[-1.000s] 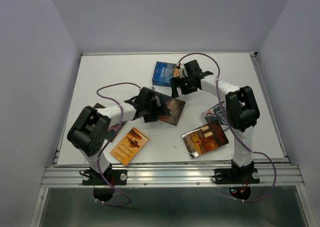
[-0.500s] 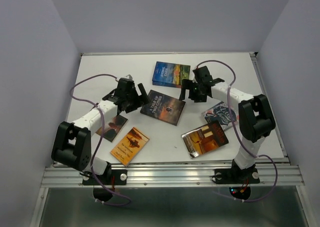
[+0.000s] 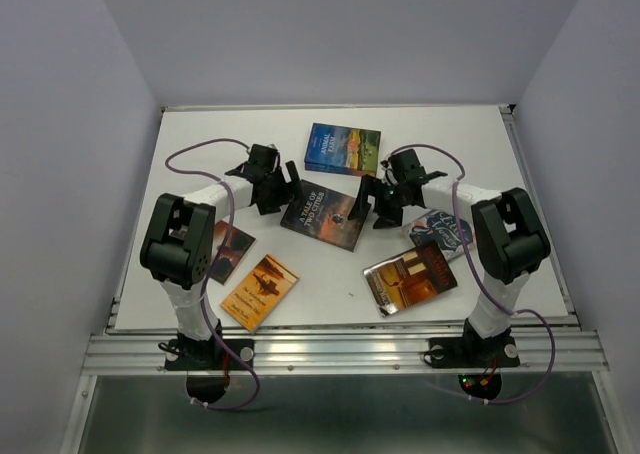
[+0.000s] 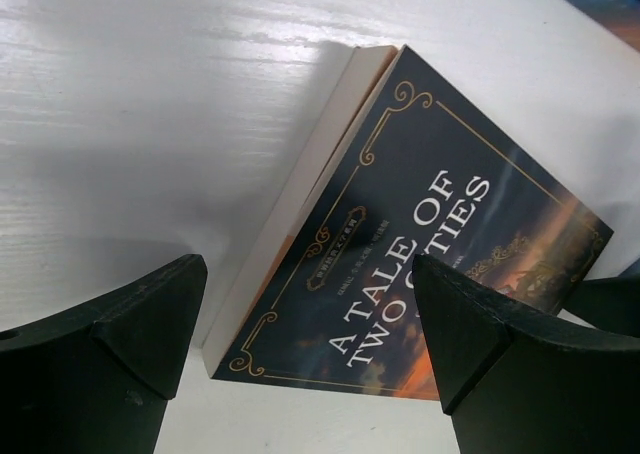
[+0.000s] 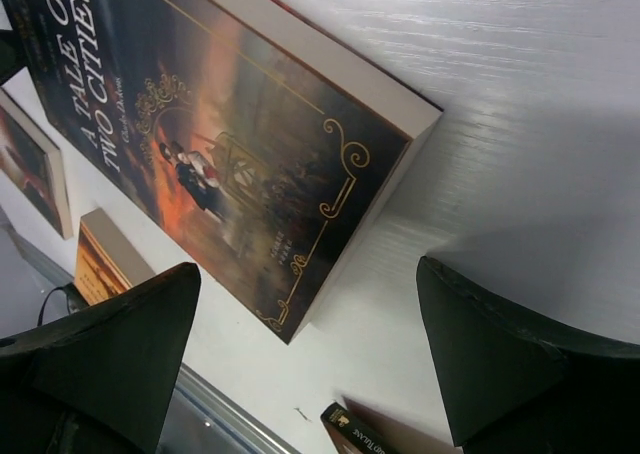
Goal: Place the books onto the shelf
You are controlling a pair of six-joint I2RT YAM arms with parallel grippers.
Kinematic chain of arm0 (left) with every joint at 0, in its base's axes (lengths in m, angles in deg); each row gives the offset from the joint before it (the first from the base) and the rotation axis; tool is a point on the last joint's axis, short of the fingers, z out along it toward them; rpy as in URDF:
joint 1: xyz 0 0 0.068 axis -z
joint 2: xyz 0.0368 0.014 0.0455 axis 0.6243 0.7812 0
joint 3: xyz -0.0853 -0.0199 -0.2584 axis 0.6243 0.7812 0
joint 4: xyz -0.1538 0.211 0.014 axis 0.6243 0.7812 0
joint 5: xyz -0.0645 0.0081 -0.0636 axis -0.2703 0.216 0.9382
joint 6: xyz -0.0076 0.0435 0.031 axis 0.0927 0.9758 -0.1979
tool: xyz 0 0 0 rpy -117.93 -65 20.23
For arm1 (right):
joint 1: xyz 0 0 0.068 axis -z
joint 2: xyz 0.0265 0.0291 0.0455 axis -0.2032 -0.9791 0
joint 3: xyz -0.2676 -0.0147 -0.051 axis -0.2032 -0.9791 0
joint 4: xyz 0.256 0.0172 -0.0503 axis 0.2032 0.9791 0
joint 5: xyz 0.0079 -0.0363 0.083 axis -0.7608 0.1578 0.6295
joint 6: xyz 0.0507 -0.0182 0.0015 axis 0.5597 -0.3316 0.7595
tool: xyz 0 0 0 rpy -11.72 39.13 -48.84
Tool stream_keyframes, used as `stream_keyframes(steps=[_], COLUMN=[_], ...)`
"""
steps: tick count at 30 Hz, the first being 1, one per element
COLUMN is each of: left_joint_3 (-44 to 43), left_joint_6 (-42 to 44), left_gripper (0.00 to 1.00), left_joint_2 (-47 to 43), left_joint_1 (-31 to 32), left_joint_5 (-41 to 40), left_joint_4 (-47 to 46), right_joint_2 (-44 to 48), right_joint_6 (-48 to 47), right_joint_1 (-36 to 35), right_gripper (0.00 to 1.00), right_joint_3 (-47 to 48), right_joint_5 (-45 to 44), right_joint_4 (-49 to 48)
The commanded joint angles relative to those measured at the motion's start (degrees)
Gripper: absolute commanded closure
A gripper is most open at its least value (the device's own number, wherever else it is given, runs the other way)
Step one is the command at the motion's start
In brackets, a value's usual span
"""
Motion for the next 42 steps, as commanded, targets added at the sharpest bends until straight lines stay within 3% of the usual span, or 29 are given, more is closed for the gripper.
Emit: stream_keyframes(steps=[1,8,15,21,28,29,32,36,42], left_joint_3=[0.5,1.4,6.0,9.3,10.2,10.2,9.9,8.7,8.1], left_joint_6=[1.6,3.5,3.7,-3.8,-7.1,-7.4,-8.5,-9.3,-9.3], left_gripper=[0.04,0.06,0.14,0.26,0.37,0.43,0.48,0.62,0.61], left_joint_2=[-0.7,2.6,3.5,-1.4,-5.0,-5.1,-5.4,-5.0,-4.5], left_joint_1=[-0.3,1.3,3.6,3.8,5.4,5.6,6.3,7.1,7.7], left_joint_5=[-2.3,5.7,29.0,41.0,45.3,46.0,47.5,49.0,49.6], left_joint_4=[1.2,-1.2,-10.1,-22.3,-25.7,-26.1,-26.8,-27.6,-27.8], right_joint_2=[-1.3,-3.3,-3.9,-4.0,-3.6,-3.7,-4.0,-4.4,-3.6], right_joint_6=[1.4,1.2,1.7,2.7,3.5,3.5,3.7,4.2,4.4], right_joint_1=[-0.2,-0.7,-0.7,-0.7,-0.7,-0.7,-0.7,-0.7,-0.7], right_gripper=[0.06,0.16,0.21,0.26,0.26,0.26,0.27,0.27,0.27], right_joint_3=[-1.6,-0.5,-1.0,-2.4,-2.5,-2.5,-2.4,-3.0,-4.4], right_joint_5=[3.8,6.7,7.1,7.3,7.5,7.5,8.1,9.8,11.0], right_joint_4=[-4.1,-5.5,-5.6,-6.7,-8.9,-9.2,-10.3,-12.1,-15.5])
